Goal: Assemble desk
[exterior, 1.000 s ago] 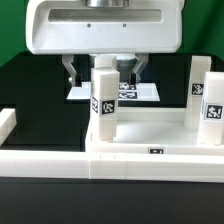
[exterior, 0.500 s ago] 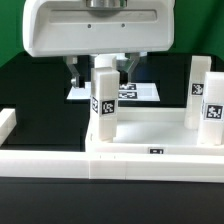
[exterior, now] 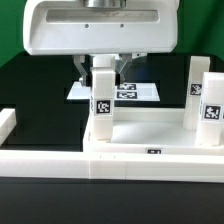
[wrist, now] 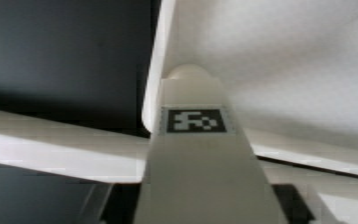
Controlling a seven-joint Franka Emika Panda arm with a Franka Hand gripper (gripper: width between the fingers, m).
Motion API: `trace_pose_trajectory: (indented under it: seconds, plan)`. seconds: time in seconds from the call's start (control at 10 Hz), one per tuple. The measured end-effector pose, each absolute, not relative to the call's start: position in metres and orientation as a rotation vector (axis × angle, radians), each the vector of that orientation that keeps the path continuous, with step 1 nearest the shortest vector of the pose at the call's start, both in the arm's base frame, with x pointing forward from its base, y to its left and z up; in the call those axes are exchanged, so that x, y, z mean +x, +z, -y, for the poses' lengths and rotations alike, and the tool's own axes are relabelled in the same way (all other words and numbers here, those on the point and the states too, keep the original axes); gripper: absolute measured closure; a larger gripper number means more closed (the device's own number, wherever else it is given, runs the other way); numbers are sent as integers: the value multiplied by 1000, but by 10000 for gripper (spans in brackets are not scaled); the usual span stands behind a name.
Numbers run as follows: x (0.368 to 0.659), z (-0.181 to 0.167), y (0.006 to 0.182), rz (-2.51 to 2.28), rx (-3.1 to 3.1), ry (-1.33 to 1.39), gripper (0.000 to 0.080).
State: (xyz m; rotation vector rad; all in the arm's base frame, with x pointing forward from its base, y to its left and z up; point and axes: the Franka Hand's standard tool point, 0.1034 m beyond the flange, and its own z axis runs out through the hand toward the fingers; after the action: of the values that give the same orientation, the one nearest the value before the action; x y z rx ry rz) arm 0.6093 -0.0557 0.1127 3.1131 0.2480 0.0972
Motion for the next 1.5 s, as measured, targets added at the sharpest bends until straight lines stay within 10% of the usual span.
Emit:
trace_pose_trajectory:
  seconds: [1.5]
  plan:
    - [607, 55, 109, 1746, 2683, 71, 509]
